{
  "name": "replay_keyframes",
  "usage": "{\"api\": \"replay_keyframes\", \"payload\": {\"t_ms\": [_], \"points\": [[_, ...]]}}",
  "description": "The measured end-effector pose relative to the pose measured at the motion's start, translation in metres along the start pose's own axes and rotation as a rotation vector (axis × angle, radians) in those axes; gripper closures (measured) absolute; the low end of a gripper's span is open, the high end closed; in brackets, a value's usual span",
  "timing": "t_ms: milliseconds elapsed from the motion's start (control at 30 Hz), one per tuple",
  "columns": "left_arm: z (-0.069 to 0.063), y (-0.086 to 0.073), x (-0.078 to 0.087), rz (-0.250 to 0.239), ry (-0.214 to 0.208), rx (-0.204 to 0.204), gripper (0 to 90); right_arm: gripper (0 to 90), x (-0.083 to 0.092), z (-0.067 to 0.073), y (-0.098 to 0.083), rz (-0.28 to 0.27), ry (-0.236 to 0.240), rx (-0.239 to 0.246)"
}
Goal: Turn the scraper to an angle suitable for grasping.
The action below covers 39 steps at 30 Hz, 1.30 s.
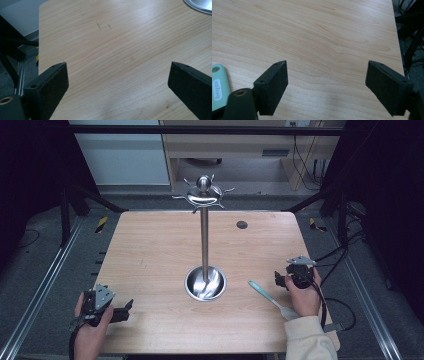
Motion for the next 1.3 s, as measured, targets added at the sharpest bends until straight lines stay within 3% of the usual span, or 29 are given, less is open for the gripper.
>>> {"api": "replay_keyframes", "payload": {"t_ms": [400,467,533,900,1100,1300], "points": [[-0.002,0.002,0.001,-0.009,-0.003,-0.014,2.8,28.8,-0.003,0.007,0.004,0.036,0.004,0.029],[-0.001,0.002,0.002,-0.012,-0.004,-0.012,2.8,30.9,-0.003,0.009,0.005,0.040,0.035,0.021],[-0.001,0.003,0.001,-0.011,-0.003,-0.014,2.8,38.1,-0.004,0.012,0.005,0.048,0.057,0.017],[-0.002,0.004,0.000,-0.011,-0.004,-0.026,2.9,81.0,-0.005,0.033,0.009,0.062,0.139,0.121],[-0.003,0.004,0.001,-0.010,-0.005,-0.036,2.9,90.0,-0.006,0.049,0.011,0.086,0.184,0.168],[-0.003,0.006,-0.001,-0.008,-0.007,-0.047,2.9,90.0,-0.009,0.059,0.012,0.104,0.230,0.203]]}}
Point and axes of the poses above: each handheld gripper's, and its own axes: x roughly backward along the jaws, y roughly out of its top, z roughly to its left, the point moved 1 cm from there along -x, roughly forward along the jaws, and after that the axes turned 2 degrees about y, right-handed, at the moved point
